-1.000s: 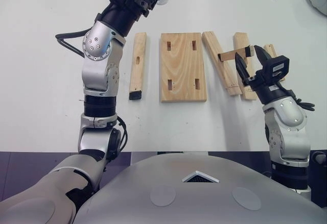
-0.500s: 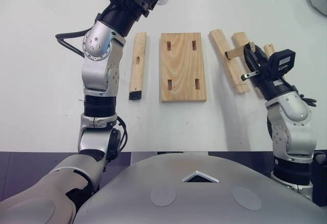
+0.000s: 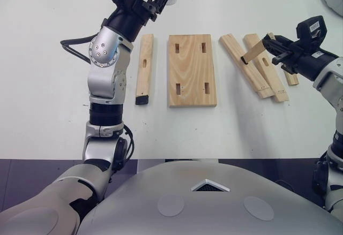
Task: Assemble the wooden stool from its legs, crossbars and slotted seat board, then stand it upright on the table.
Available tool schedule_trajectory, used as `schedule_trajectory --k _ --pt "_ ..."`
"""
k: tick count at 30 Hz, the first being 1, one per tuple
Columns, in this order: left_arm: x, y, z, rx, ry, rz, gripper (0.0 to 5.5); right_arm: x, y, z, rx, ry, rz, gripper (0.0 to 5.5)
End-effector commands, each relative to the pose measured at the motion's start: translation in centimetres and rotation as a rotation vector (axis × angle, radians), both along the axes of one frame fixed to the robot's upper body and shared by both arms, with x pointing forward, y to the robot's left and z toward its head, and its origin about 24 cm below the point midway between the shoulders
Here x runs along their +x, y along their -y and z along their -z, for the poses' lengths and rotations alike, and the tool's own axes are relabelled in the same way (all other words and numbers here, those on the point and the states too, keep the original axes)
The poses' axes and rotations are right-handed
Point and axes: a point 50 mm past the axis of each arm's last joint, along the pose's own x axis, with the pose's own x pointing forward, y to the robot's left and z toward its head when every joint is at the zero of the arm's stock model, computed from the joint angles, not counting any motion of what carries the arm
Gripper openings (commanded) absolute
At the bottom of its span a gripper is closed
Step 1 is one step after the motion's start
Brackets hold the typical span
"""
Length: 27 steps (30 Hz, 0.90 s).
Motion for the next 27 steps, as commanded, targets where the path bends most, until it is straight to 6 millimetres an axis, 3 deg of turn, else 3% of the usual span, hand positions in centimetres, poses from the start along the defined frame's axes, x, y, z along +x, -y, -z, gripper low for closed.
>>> schedule_trajectory --k 1,7,13,21,27 --pt "-0.2 0.0 0.2 0.011 -0.003 -0.013 3.43 -0.6 0.3 2.3 -0.012 -0.15 0.017 0.42" --pt "-0.2 0.2 0.3 0.013 -0.008 -0.01 3.43 -0.4 -0.4 2.9 -0.017 -0.18 -0.013 0.42" --pt "-0.1 0.3 0.3 0.014 -0.009 -0.009 3.43 0.7 -0.2 1.8 -0.023 -0.144 -0.02 0.42" --pt "-0.2 0.2 0.4 0.011 -0.007 -0.024 3.43 1.0 0.6 1.3 -0.063 -0.225 -0.093 0.42" --pt "-0.4 0.2 0.5 0.009 -0.01 -0.03 3.43 2.5 0.7 0.5 -0.09 -0.253 -0.148 0.42"
